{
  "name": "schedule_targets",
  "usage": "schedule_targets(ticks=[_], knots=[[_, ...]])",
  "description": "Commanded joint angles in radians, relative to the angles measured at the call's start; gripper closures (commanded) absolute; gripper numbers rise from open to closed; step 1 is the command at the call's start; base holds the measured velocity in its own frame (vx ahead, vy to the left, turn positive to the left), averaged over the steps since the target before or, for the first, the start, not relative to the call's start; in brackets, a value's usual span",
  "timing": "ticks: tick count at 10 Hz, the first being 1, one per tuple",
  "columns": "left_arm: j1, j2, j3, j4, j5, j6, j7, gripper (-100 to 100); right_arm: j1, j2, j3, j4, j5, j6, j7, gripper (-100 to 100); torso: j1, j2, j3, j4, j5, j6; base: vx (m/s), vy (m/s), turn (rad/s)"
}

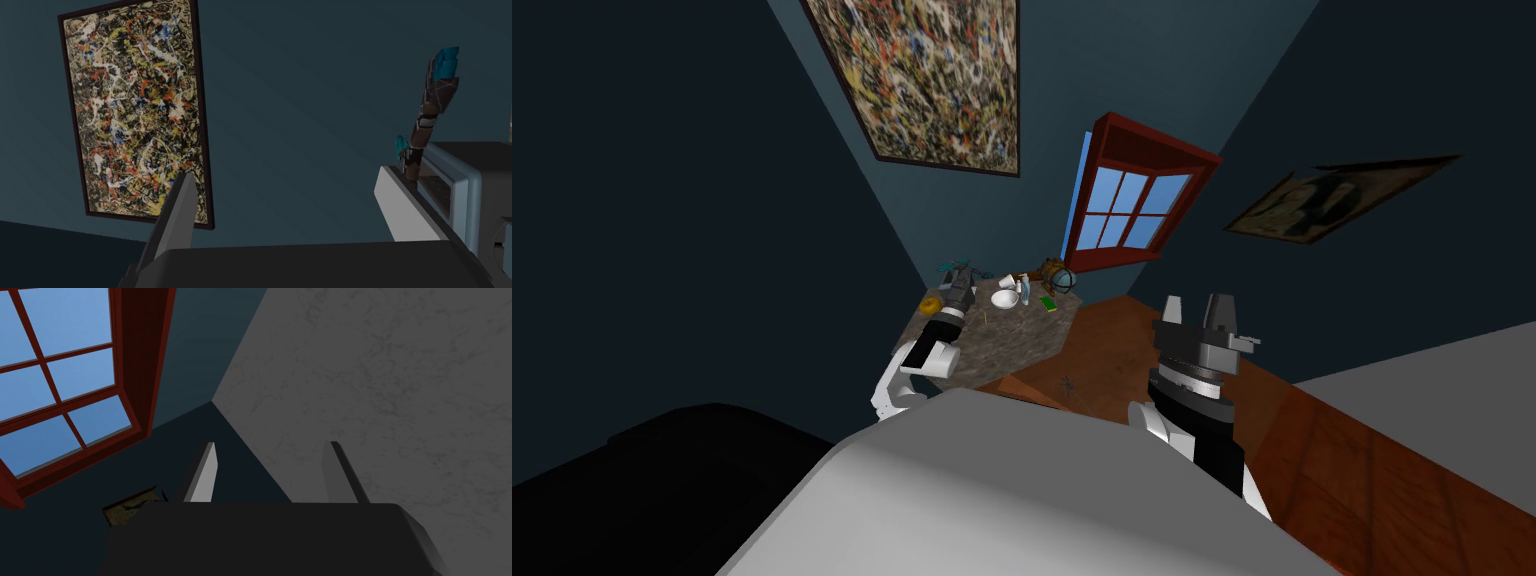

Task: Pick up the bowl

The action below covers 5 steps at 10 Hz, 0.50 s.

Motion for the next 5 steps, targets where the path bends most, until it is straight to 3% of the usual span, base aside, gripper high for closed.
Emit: schedule_targets(ticks=[1,5], knots=[[-0.018,0.007,0.013,-0.004,-0.001,0.05,-0.005,-100,0.0,0.0,0.0,0.0,0.0,0.0,0.0,0,0.0,0.0,0.0,0.0,0.0,0.0,0.001,-0.022,-0.092],[-0.038,0.01,0.024,0.0,-0.003,0.157,-0.011,-100,0.0,0.0,0.0,0.0,0.0,0.0,0.0,0,0.0,0.0,0.0,0.0,0.0,0.0,0.003,-0.014,-0.049]])
